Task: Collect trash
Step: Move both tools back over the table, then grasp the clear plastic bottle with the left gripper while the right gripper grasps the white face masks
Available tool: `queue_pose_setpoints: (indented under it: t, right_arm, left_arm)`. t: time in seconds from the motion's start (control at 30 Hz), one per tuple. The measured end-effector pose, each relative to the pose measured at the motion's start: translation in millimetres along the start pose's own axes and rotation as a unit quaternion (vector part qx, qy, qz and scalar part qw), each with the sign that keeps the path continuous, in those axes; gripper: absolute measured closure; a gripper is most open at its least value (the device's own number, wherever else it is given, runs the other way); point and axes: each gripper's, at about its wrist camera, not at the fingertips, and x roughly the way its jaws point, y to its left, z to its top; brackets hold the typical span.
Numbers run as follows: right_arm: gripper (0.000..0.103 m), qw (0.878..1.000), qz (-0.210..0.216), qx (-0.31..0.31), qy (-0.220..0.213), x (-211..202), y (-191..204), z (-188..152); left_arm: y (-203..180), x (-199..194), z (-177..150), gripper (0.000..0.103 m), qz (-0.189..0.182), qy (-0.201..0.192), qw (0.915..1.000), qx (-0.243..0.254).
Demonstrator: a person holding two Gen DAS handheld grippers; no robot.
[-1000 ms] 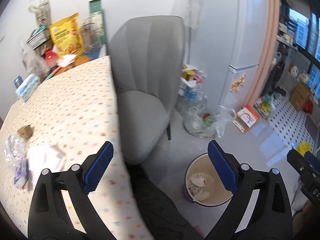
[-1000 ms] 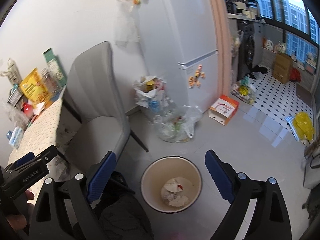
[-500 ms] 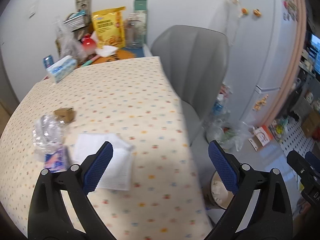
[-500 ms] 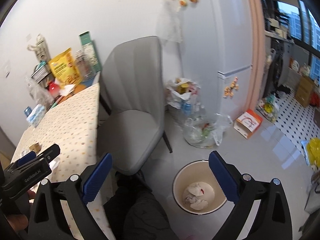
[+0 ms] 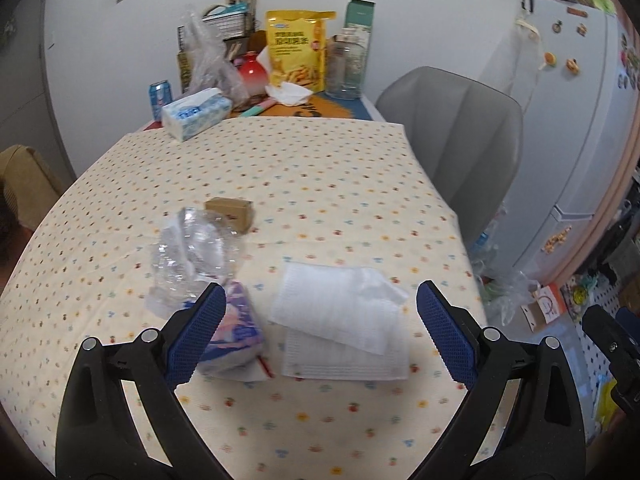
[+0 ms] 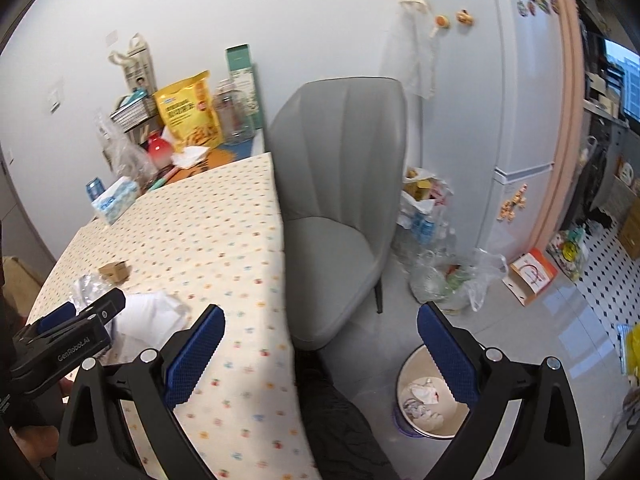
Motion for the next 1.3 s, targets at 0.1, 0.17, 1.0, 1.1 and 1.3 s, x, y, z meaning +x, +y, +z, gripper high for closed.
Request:
queue_pose_setpoints:
  t: [0.1,0.17,1.0,1.1,1.3]
  right_arm:
    - [0.008,1.0,0.006,-0.008,0.004,5,15,1]
    - [0.008,1.0,0.011,-0.013,0.008,9,27,1]
    - [0.011,0.995,0.036,-0.063,0.069,67,107,-12]
    - [0.011,0.995,0.036,-0.061,0.076,76,110,-11]
    - [0.011,0.993,0.042,-0.064,0.089,90,119,-11]
  left_arm:
    - [18,1,2,0.008,0.008,-0.002,0.9999,-0.011]
    - [32,2,3,0.008,0.011,-0.002,0.9997,-0.021]
    - [120,67,-2,0.028,0.033,0.046,0.993,-0.104]
    - [120,74,0,0.028,0.027,0.048,0.9928,-0.106]
    - [122,84,8,0.028,0.025,0.048,0.9922,-0.112]
